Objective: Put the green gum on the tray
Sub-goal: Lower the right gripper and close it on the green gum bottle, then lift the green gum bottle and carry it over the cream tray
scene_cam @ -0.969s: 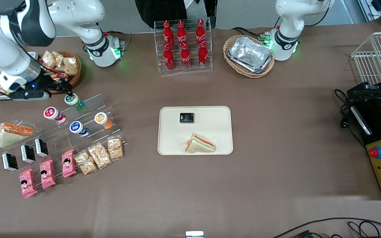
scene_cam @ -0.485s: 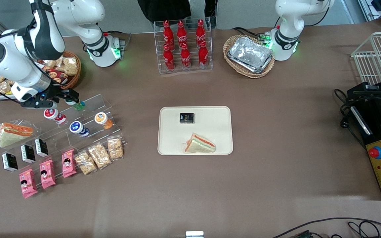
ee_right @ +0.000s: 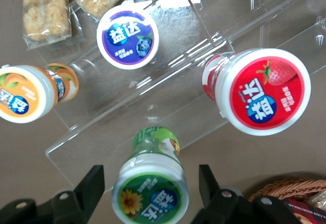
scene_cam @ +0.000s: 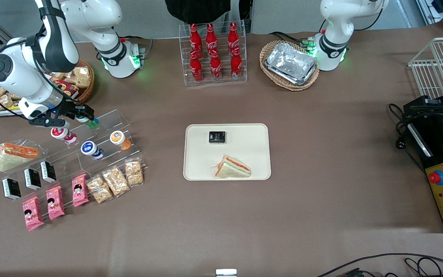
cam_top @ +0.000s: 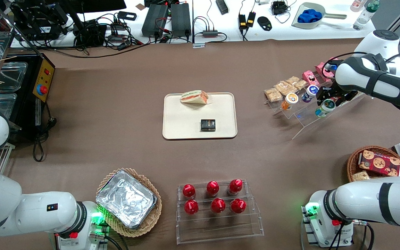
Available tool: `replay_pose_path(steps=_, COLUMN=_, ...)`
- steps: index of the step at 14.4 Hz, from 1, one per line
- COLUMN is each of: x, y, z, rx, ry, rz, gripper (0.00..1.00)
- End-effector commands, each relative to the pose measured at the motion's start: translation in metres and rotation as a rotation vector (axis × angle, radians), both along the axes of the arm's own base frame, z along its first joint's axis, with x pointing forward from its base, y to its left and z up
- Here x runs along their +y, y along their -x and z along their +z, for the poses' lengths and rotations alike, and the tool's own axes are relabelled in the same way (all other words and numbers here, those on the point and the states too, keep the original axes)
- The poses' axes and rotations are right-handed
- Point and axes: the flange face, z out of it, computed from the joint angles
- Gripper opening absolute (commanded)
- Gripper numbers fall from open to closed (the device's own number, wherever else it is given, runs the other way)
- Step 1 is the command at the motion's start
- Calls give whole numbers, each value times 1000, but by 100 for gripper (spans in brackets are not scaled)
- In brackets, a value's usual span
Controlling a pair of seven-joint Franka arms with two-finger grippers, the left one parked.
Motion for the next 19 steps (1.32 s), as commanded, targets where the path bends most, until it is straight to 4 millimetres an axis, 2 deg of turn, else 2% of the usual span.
replay_pose_path(steps=1, x=2, y=-1, z=-7, rx=0, ry=-5, rz=-17, gripper=64)
replay_pose_path(steps=2, x=1, y=-1, z=-9, rx=4, ry=-4, rz=-17, gripper=60)
replay_pose_path(steps=3, x=1, y=-1, z=-9, rx=6, ry=-4, rz=-18, gripper=52)
replay_pose_path(steps=4, x=1, y=-2, z=-9, rx=6, ry=-4, rz=-18, gripper=49)
replay_pose_path(steps=5, x=1, y=-2, z=-5, rx=3, ry=-4, rz=-17, gripper=40)
replay_pose_path(steps=7, x=0, y=-4, z=14, rx=-29, ry=-5, rz=-16, gripper=38)
replay_pose_path(steps=8, x=0, y=-10, z=32, rx=-51, ry=-5, rz=-7, gripper=38)
replay_pose_path(steps=9, x=0, y=-18, z=59, rx=-62, ry=-4, rz=0, gripper=37)
replay_pose_path(steps=13, x=5, y=-41, z=180, rx=-27, ry=1, rz=23, gripper=36)
replay_pose_path(steps=16, x=46, y=-53, z=254, rx=-11, ry=2, rz=52, gripper=36)
replay_pose_path(steps=17, x=74, y=-56, z=267, rx=-1, ry=-3, rz=27, gripper=36)
replay_pose_path(steps=19, x=132, y=-56, z=277, rx=0, ry=-10, rz=-16, gripper=36)
